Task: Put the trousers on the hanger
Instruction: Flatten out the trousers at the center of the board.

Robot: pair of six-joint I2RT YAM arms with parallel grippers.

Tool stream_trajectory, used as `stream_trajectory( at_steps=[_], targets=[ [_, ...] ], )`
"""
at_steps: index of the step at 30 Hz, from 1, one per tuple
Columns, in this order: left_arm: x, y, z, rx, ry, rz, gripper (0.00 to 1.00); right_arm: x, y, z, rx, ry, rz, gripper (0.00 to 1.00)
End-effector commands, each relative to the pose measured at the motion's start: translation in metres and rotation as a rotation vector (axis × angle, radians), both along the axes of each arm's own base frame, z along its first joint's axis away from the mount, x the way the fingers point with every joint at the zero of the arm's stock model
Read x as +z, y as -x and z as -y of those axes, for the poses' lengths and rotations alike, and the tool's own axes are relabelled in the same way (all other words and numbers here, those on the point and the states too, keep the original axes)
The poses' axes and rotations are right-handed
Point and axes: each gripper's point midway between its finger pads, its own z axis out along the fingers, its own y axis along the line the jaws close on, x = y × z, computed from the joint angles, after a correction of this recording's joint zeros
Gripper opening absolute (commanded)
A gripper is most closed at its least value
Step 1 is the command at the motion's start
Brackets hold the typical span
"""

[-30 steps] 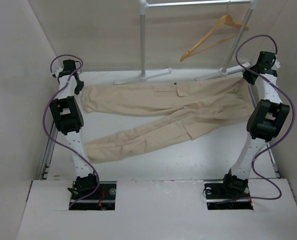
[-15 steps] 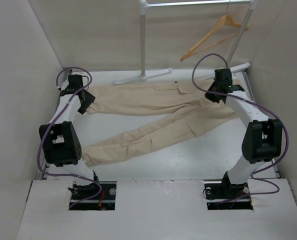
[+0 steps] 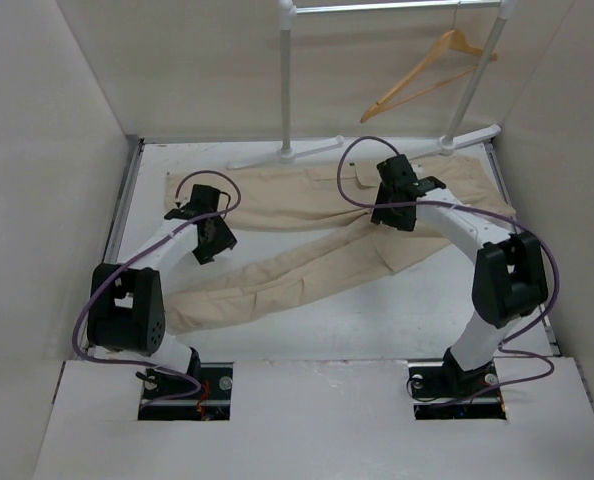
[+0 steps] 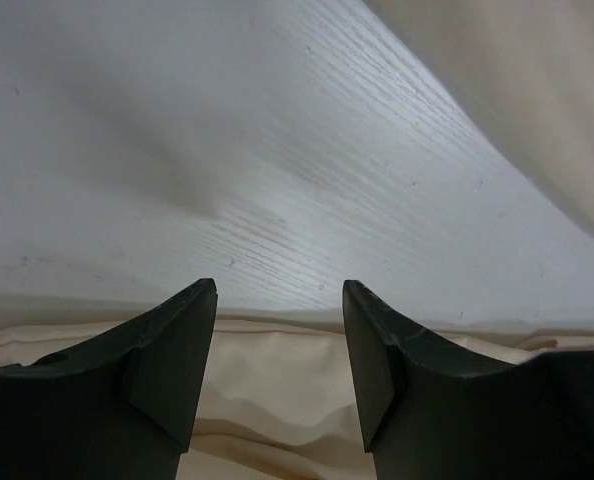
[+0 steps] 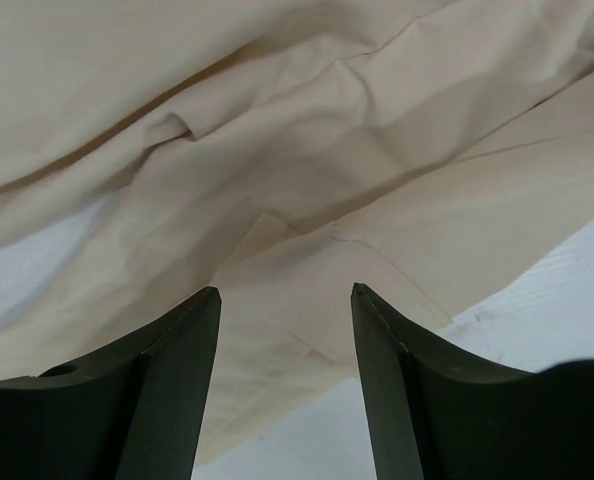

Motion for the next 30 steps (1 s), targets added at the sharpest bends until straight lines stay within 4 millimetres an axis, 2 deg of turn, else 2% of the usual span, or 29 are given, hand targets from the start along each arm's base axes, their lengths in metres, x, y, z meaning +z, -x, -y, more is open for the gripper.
stream_trajectory(
  at_steps=[1,6,7,8,12,14,18,21,24,26,30],
  targets=[
    [0.009,-0.001,0.004,-0.037,-0.023,0.052,0.52,0.005,-0.005,0.008,-0.005,0.123,-0.015,0.61],
    [0.009,-0.004,0.016,-0.073,-0.025,0.065,0.52,-0.016,-0.01,0.003,-0.014,0.138,-0.079,0.59],
    [0.01,-0.005,0.022,-0.091,-0.028,0.072,0.52,-0.018,-0.009,0.002,-0.023,0.129,-0.09,0.41],
    [0.01,-0.005,0.022,-0.091,-0.028,0.072,0.52,-0.018,-0.009,0.002,-0.025,0.13,-0.09,0.39],
    [0.01,-0.005,0.028,-0.111,-0.023,0.073,0.52,-0.011,0.003,0.007,-0.048,0.121,-0.08,0.11],
    [0.01,-0.005,0.031,-0.12,-0.02,0.072,0.51,-0.006,0.015,0.012,-0.066,0.107,-0.065,0.04],
    [0.012,-0.006,0.037,-0.143,-0.009,0.071,0.51,-0.001,0.053,0.027,-0.095,0.084,-0.047,0.03],
    [0.014,-0.004,0.035,-0.144,-0.013,0.067,0.51,-0.012,0.096,0.041,-0.114,0.071,-0.072,0.02],
    [0.018,0.001,0.031,-0.143,-0.018,0.066,0.5,-0.026,0.144,0.044,-0.153,0.017,-0.111,0.02],
    [0.02,0.006,0.028,-0.141,-0.025,0.062,0.5,-0.033,0.167,0.044,-0.188,-0.03,-0.135,0.02],
    [0.021,0.022,0.016,-0.123,-0.046,0.036,0.5,-0.042,0.198,0.043,-0.23,-0.084,-0.17,0.04]
  ],
)
